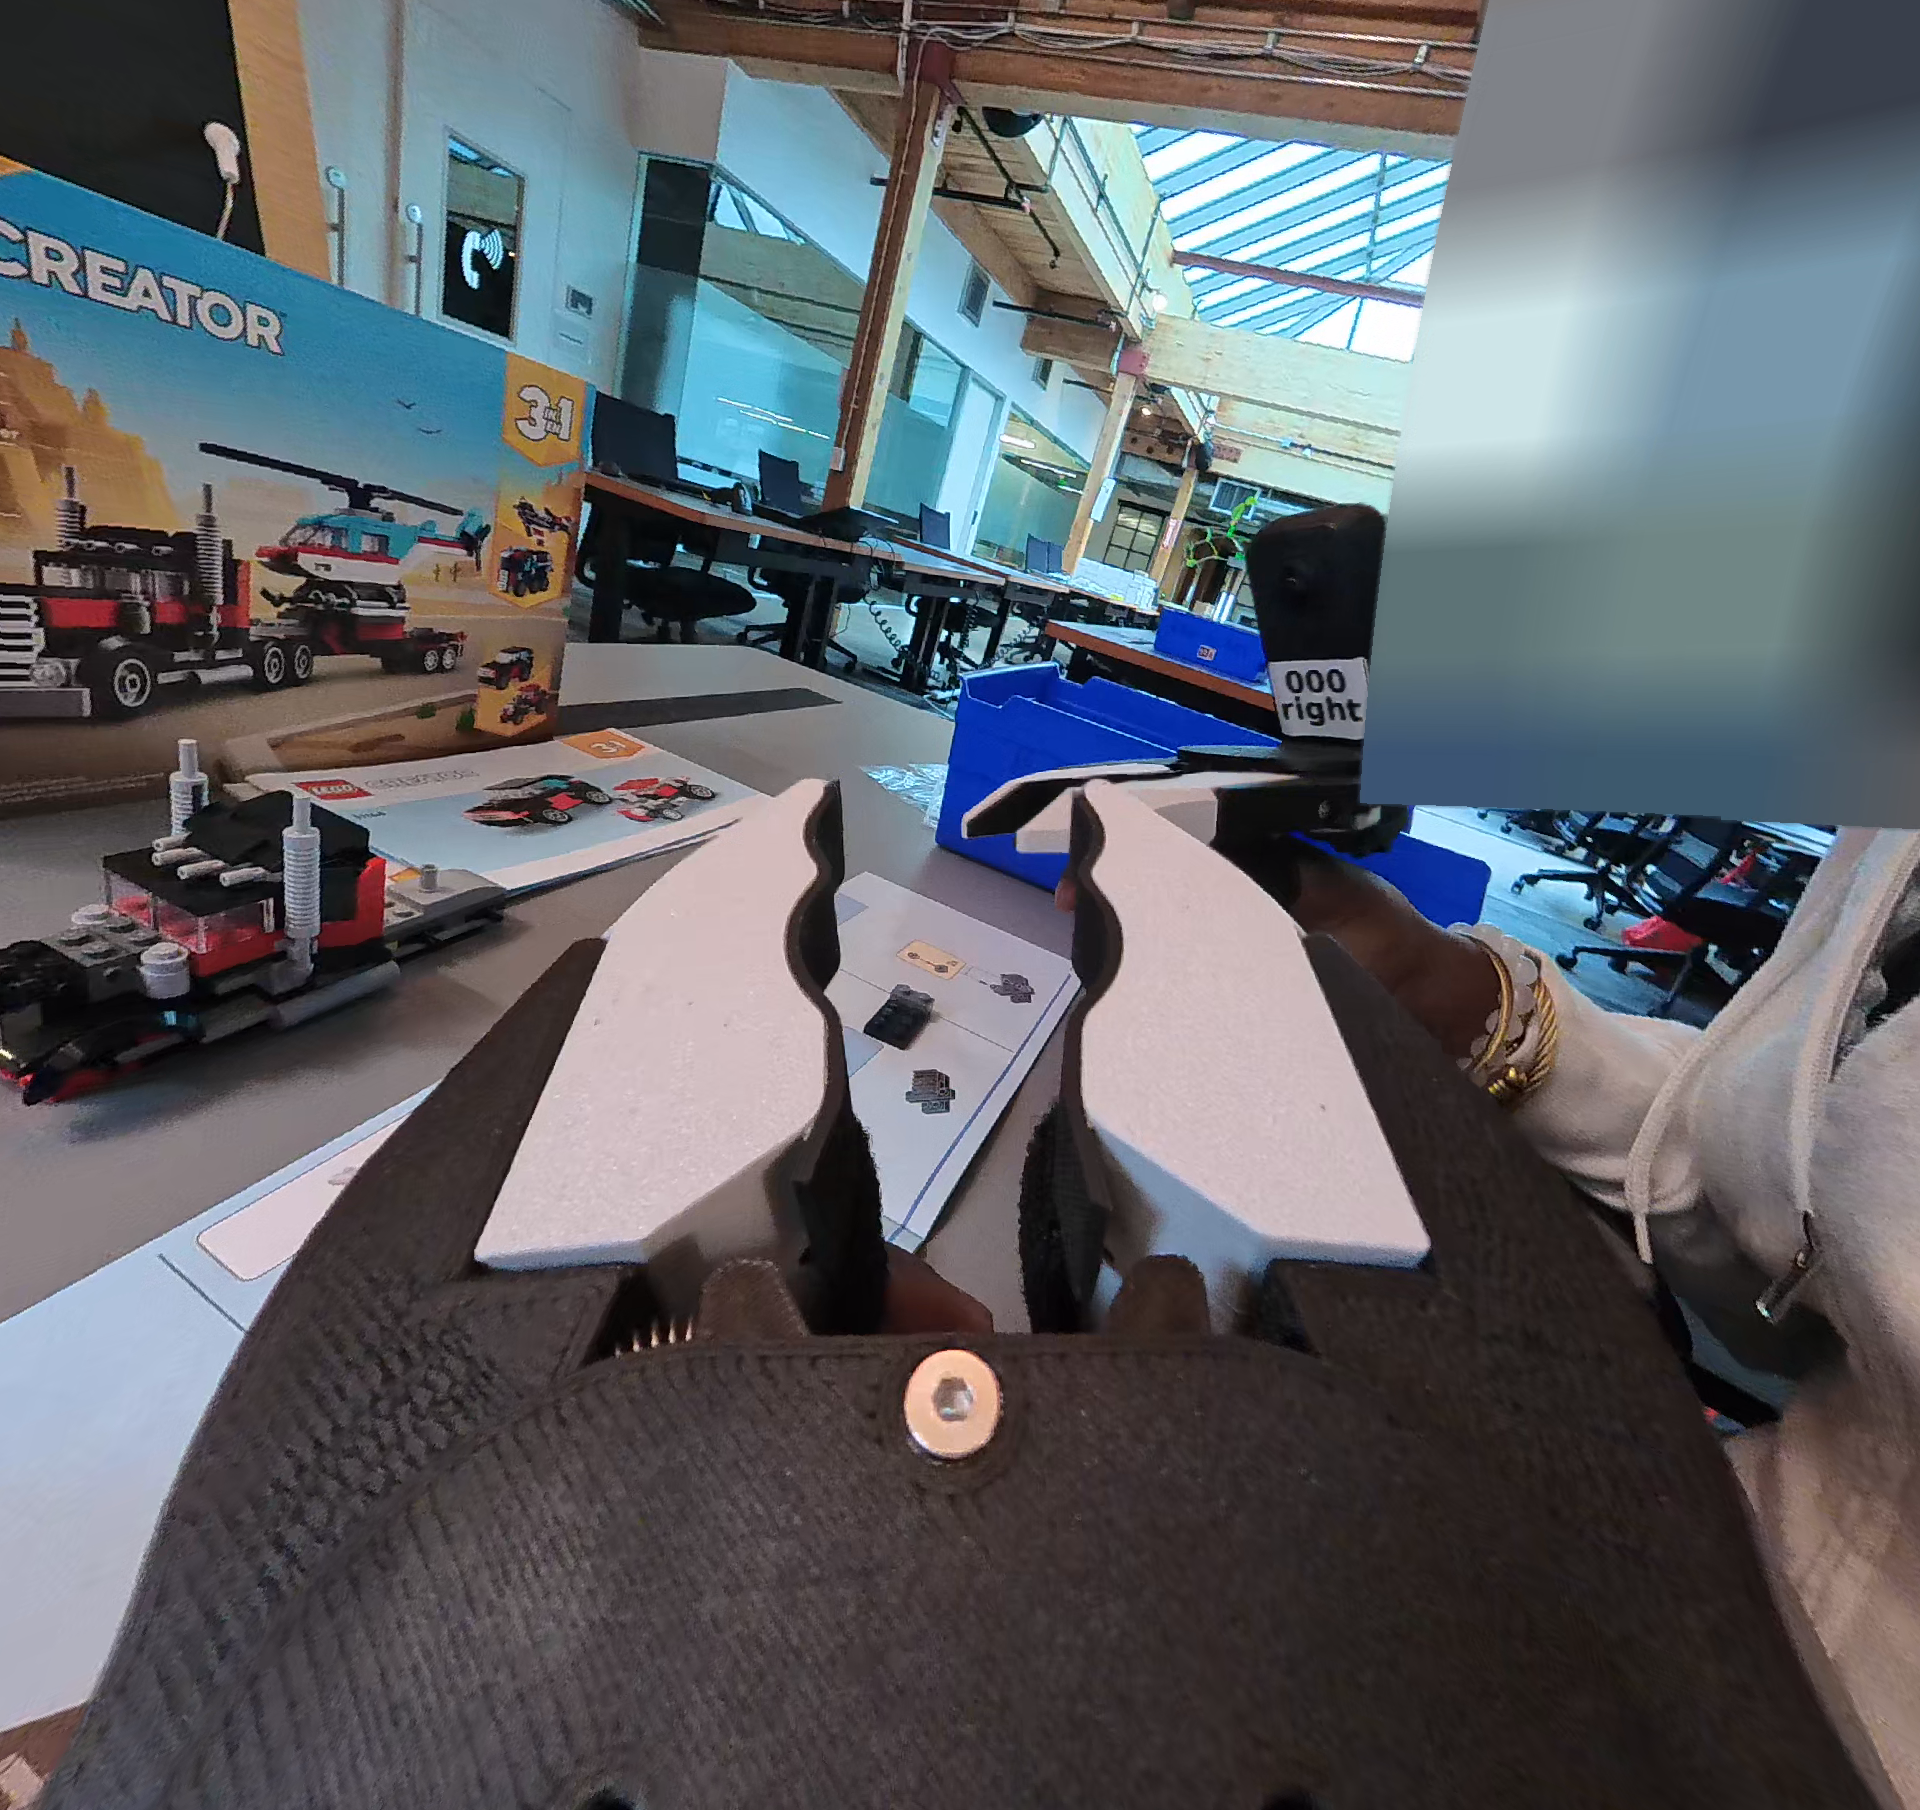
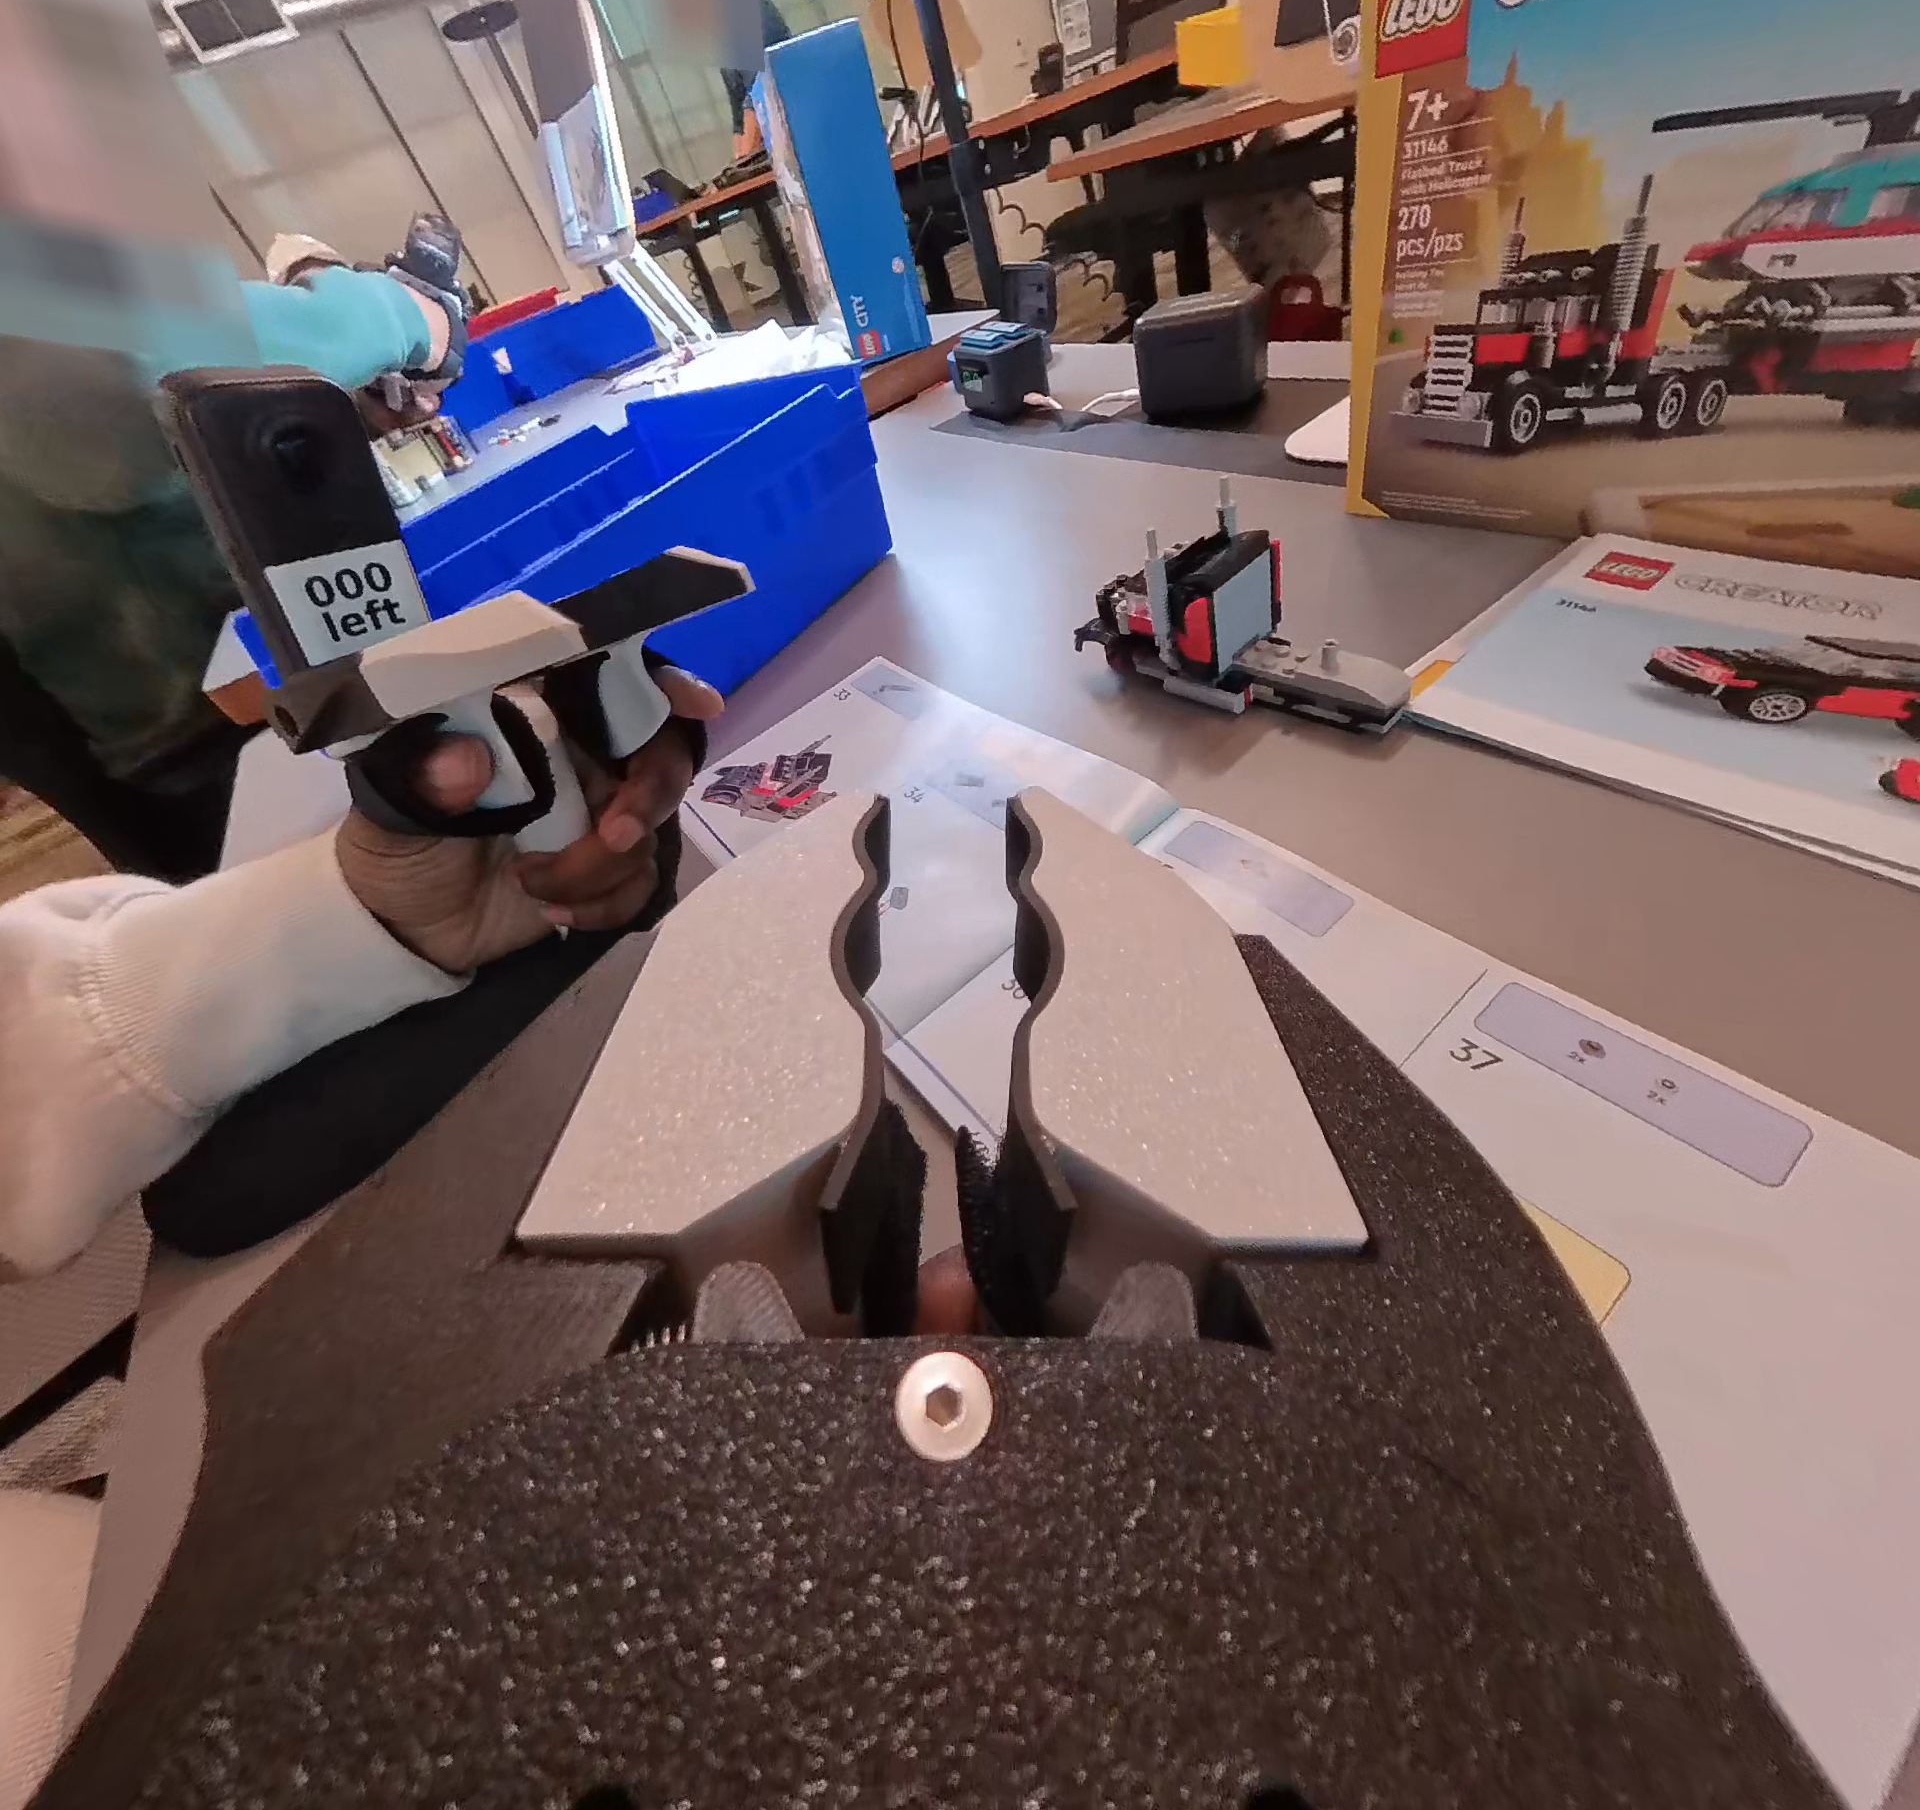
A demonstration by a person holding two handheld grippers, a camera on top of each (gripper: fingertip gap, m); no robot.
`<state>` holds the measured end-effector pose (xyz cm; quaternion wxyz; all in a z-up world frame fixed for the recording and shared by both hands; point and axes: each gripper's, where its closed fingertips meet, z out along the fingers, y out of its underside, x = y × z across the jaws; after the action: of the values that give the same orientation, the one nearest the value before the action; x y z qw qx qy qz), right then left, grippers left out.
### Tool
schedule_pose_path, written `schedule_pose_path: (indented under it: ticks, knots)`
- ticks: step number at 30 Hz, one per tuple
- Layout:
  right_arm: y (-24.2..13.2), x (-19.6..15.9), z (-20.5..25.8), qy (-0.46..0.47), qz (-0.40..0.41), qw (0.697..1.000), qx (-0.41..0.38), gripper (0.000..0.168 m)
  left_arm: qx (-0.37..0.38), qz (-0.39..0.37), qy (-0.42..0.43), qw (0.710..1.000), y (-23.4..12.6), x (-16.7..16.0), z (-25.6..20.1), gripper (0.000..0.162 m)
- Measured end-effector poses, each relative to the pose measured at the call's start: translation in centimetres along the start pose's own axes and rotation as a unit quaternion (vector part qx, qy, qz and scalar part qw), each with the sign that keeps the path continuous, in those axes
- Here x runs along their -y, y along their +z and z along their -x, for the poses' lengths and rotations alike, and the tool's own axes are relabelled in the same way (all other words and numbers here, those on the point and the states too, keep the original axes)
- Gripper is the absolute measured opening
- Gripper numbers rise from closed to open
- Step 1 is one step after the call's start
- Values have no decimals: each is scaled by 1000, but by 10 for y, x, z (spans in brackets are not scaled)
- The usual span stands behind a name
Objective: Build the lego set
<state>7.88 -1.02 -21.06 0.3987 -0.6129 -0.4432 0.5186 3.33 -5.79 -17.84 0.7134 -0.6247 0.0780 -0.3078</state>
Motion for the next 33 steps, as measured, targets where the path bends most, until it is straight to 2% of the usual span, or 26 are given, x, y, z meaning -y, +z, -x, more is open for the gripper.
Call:
schedule_pose_path:
  ticks: [6,9,15,19,22,25,27,30,32,33]
  knots:
    - [2,-2,2,0,7,1000,8,23,5,1,-1,1000,1,-1,1,42]
    - [3,-6,2,-7,17,1000,7,24,33,7,4,999,2,0,7,42]
    - [5,-9,2,5,24,1000,15,25,93,121,73,986,5,1,7,42]
    - [5,-8,3,8,22,1000,20,26,139,171,100,970,-8,10,19,42]
    - [-2,7,23,27,-11,997,70,25,127,172,97,972,-9,4,19,42]
    - [-39,46,61,93,-54,981,159,24,97,166,71,979,-3,-8,14,42]
    - [-77,69,69,85,-70,982,151,22,89,169,72,979,-1,-15,13,41]
    - [-145,97,37,42,-56,996,55,15,75,173,63,980,0,-25,12,41]
    - [-190,116,-20,-1,-39,996,-75,9,68,169,59,982,-1,-28,12,41]
    - [-209,116,-57,-31,-5,988,-150,7,64,164,59,983,-1,-27,11,41]
